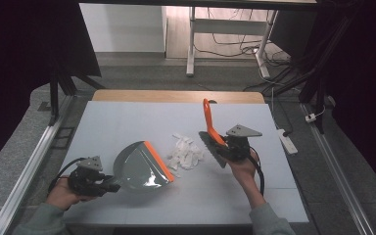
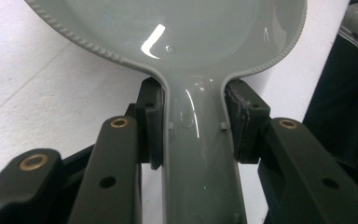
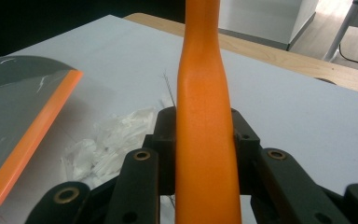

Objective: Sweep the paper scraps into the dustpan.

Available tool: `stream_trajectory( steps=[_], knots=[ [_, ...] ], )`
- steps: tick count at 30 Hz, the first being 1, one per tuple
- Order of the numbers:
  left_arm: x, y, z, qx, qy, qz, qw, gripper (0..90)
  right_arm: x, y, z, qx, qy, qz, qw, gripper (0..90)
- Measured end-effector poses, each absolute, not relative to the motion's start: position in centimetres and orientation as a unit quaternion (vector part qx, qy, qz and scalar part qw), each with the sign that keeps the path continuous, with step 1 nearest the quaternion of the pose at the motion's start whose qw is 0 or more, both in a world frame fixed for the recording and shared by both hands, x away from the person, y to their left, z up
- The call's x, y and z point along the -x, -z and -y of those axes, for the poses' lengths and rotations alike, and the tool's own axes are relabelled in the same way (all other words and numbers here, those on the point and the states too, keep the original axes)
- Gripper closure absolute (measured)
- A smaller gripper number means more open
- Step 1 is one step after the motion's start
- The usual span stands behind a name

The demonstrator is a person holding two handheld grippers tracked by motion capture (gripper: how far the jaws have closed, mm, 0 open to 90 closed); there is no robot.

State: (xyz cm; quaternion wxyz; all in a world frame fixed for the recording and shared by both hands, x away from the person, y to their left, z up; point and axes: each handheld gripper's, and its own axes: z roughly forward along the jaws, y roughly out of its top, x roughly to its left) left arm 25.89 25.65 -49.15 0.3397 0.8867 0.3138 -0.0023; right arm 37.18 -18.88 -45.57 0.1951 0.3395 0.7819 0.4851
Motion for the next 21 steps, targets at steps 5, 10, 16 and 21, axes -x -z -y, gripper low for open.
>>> stream_trajectory(
  steps=[5,10,16,21],
  knots=[
    [-25.8,49.2,-25.8,-0.889,0.003,-0.315,0.332,60.9,-37.6,45.7,18.5,-0.344,-0.483,-0.782,0.194,70.2],
    [-25.7,49.4,-26.6,-0.890,0.006,-0.323,0.321,60.9,-38.1,45.9,18.3,-0.347,-0.479,-0.783,0.192,70.2],
    [-25.8,49.9,-26.2,-0.899,0.019,-0.311,0.308,60.9,-38.8,46.4,18.1,-0.354,-0.473,-0.784,0.191,70.2],
    [-25.7,49.9,-26.1,-0.900,0.016,-0.307,0.309,60.9,-39.2,46.8,17.8,-0.357,-0.467,-0.786,0.191,70.2]
  ],
)
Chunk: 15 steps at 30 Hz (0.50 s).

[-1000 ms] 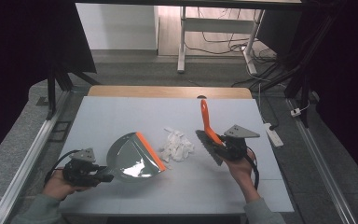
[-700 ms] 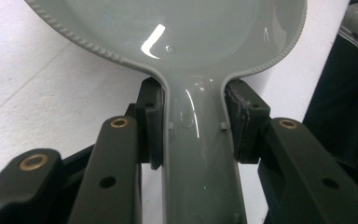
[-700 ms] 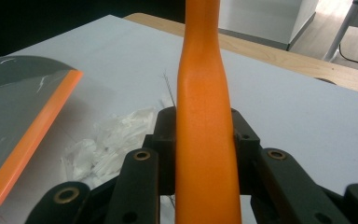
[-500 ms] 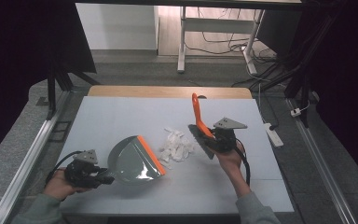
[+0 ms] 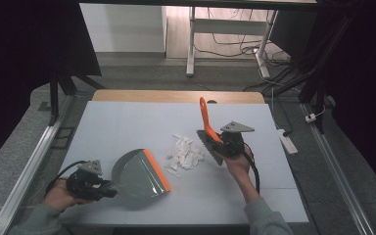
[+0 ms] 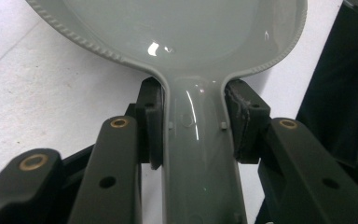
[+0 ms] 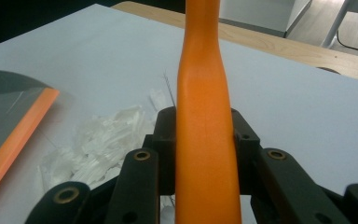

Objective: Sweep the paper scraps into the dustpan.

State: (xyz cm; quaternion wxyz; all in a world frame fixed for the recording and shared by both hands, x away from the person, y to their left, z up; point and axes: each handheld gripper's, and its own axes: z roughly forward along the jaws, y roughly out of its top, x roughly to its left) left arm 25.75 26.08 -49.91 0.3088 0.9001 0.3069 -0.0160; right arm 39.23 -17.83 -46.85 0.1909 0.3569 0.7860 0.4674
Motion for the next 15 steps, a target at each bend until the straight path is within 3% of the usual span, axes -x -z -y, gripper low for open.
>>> stream_trajectory(
  steps=[15],
  knots=[
    [-26.1,50.6,-24.6,-0.904,0.029,-0.299,0.303,60.9,-40.4,47.7,16.3,-0.362,-0.448,-0.793,0.197,70.3]
  ],
)
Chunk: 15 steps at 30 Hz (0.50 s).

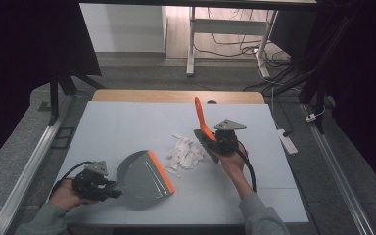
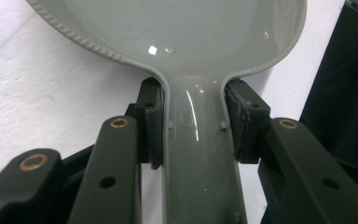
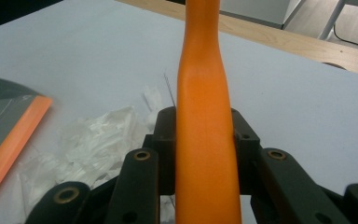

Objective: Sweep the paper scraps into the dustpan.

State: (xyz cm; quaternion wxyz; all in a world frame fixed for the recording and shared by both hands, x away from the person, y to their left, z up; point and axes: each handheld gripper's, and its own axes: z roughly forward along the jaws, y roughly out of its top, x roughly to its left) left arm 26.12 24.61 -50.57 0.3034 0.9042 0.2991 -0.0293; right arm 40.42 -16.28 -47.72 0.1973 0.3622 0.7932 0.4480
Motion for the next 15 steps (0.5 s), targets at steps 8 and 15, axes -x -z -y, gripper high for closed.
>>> stream_trajectory(
  steps=[8,15],
  knots=[
    [-26.3,50.8,-24.1,-0.901,0.037,-0.301,0.309,60.9,-41.1,48.1,15.8,-0.370,-0.437,-0.795,0.200,70.2],
    [-26.5,51.0,-23.5,-0.899,0.046,-0.305,0.310,60.9,-41.6,48.6,15.4,-0.373,-0.426,-0.799,0.202,70.2]
  ],
)
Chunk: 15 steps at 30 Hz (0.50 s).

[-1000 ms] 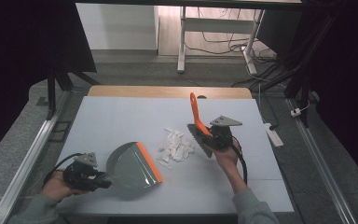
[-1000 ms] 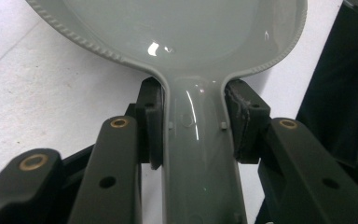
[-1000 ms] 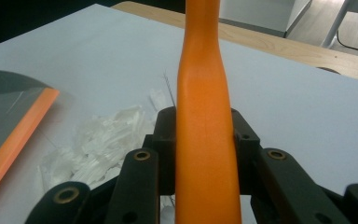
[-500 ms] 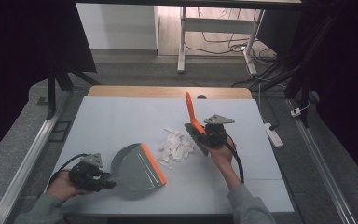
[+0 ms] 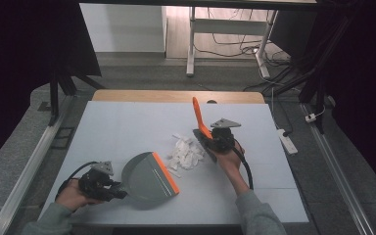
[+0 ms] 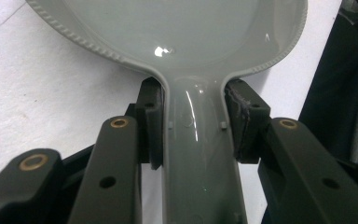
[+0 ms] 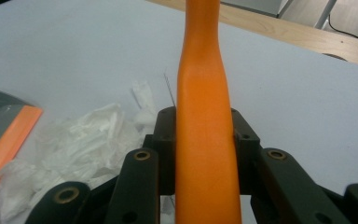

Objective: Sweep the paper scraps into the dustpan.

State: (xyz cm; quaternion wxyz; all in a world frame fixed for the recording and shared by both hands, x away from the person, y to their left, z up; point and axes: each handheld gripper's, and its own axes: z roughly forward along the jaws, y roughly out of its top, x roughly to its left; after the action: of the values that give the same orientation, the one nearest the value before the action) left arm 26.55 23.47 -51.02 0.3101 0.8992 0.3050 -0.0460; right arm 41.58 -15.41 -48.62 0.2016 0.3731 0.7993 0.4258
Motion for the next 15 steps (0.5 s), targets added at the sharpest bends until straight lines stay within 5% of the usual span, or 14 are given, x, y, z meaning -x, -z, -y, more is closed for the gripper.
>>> stream_trajectory(
  steps=[15],
  knots=[
    [-26.66,51.10,-23.20,-0.898,0.047,-0.308,0.311,60.8,-42.25,49.05,14.81,-0.373,-0.415,-0.805,0.202,70.3]
  ],
)
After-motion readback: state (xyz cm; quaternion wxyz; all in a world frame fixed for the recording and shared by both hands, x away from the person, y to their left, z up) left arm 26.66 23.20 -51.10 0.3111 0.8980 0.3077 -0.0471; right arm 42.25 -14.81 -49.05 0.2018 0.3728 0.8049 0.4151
